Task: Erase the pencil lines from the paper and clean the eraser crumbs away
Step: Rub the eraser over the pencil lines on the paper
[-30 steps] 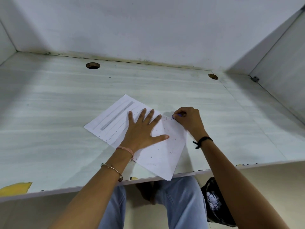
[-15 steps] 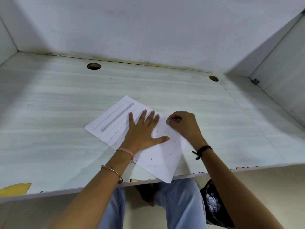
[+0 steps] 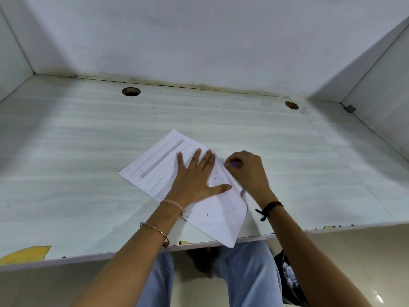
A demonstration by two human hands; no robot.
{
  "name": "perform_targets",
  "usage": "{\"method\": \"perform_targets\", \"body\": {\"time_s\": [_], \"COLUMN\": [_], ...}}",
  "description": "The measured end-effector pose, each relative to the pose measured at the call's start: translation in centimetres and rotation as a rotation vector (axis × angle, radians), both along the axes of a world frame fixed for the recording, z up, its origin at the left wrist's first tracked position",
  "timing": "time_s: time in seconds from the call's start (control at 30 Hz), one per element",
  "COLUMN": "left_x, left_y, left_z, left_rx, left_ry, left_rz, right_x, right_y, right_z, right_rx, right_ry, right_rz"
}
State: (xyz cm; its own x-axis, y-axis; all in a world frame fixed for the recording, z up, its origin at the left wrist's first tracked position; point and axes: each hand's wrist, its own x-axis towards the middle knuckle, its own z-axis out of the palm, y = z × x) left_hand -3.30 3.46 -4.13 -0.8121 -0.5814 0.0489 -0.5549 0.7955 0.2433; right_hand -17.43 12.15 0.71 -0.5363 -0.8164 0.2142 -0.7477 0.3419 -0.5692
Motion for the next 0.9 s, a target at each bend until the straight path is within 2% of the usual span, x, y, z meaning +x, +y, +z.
{"method": "perform_targets", "body": {"time_s": [0.1,0.2,0.33,0.4,0.5,0.67,0.8,0.9], "left_x": [0.1,0.1,0.0,0.1,0.2,0.1,0.3,0.4], "left_y": [0.1,0.0,0.1,0.0,0.1,0.1,0.4,-0.1], "left_z": [0.1,0.1,0.0,0.1,0.1,0.3,0.6,0.8], "left_rx": [0.007,0.008,0.009,0.040,0.038,0.045,0.054,0.087], "left_ry": [0.002,-0.003,-0.028,-0.016,0.003,-0.024,-0.014,0.034], "left_rz": [0.000,-0.006,-0.003,0.003,0.001,0.004,-0.002,-0.004], "right_x": [-2.8,-2.3,0.5,-0.7,-2.2,0.3,-2.2,-1.5], "right_y": [0.3,0.3,0.0,-0.7,-1.4,0.2,-0.1,-0.2], "right_z": [1.1,2.1,0.1,-0.3,0.3,-0.7,-0.3,0.1], "right_rx": [-0.051,-0.082,0.042,-0.008,-0.003,-0.008,-0.010,-0.006], "right_ry": [0.018,-0.002,-0.040,-0.084,-0.048,-0.050,-0.090,-0.044], "right_rz": [-0.094,0.034,0.217,0.138,-0.007,0.108,-0.061,-0.050]}}
